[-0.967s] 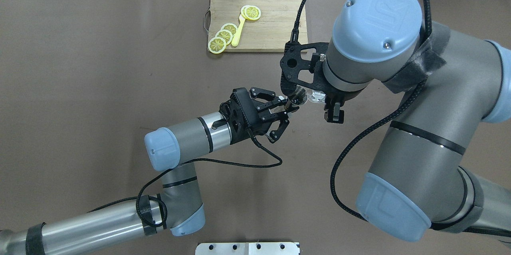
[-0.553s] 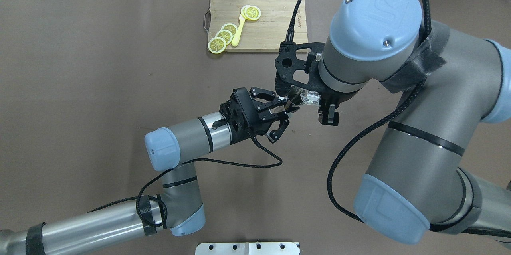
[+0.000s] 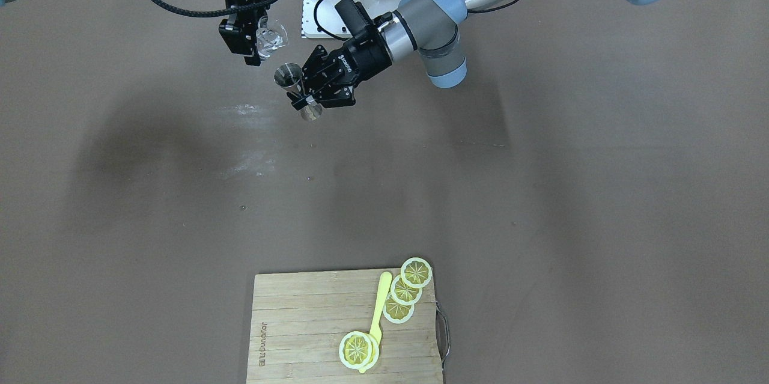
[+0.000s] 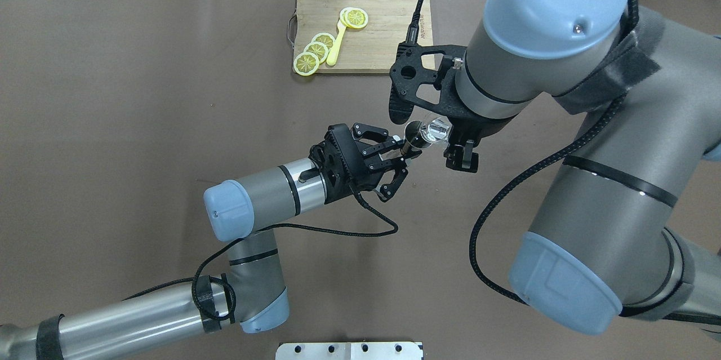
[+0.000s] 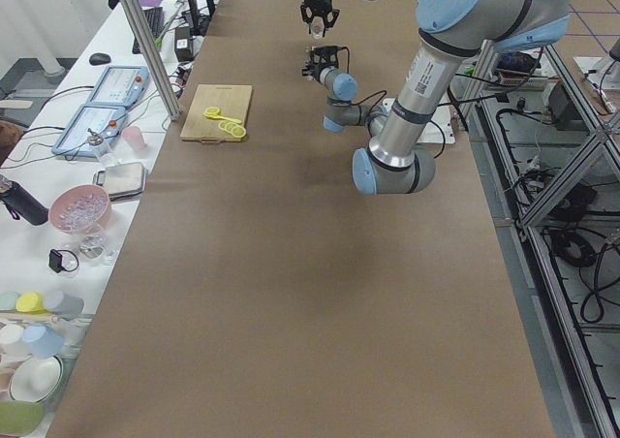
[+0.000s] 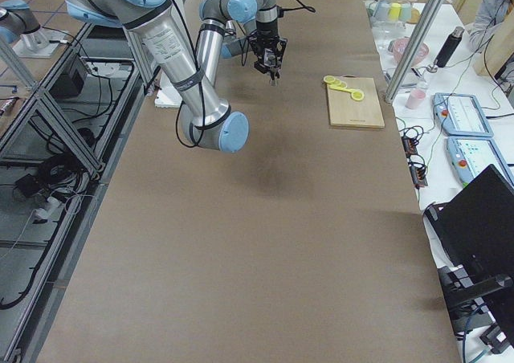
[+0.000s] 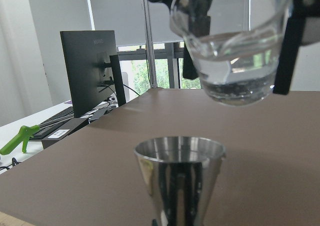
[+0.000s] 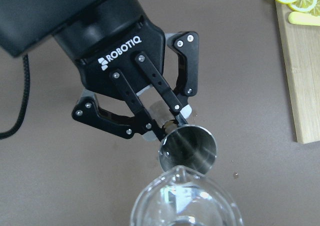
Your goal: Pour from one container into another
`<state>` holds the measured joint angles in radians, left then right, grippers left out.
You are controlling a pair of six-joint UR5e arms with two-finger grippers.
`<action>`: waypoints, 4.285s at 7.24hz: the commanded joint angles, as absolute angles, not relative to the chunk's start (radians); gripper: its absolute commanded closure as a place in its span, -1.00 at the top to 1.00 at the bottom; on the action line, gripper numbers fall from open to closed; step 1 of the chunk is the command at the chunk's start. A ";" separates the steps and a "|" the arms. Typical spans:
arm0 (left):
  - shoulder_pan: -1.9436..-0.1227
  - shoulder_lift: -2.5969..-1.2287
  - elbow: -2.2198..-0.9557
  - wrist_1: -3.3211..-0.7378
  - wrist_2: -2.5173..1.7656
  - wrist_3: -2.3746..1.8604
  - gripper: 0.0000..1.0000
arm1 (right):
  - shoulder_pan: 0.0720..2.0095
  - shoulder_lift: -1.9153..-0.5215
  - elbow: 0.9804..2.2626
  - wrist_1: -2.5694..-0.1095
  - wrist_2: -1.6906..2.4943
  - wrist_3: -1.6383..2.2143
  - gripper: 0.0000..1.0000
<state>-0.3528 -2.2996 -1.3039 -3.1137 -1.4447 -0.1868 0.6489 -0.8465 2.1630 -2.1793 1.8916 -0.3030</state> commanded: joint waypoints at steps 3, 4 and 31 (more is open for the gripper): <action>-0.377 -2.284 -1.296 -3.105 -1.428 -0.173 -1.00 | 0.741 -0.948 2.175 -1.999 1.989 -0.316 -1.00; -0.377 -2.273 -1.301 -3.106 -1.427 -0.173 -1.00 | 0.765 -0.994 2.175 -1.935 2.024 -0.318 -1.00; -0.645 -1.947 -1.379 -2.748 -0.679 -0.921 -1.00 | 0.856 -1.329 1.315 -0.051 2.221 0.222 -1.00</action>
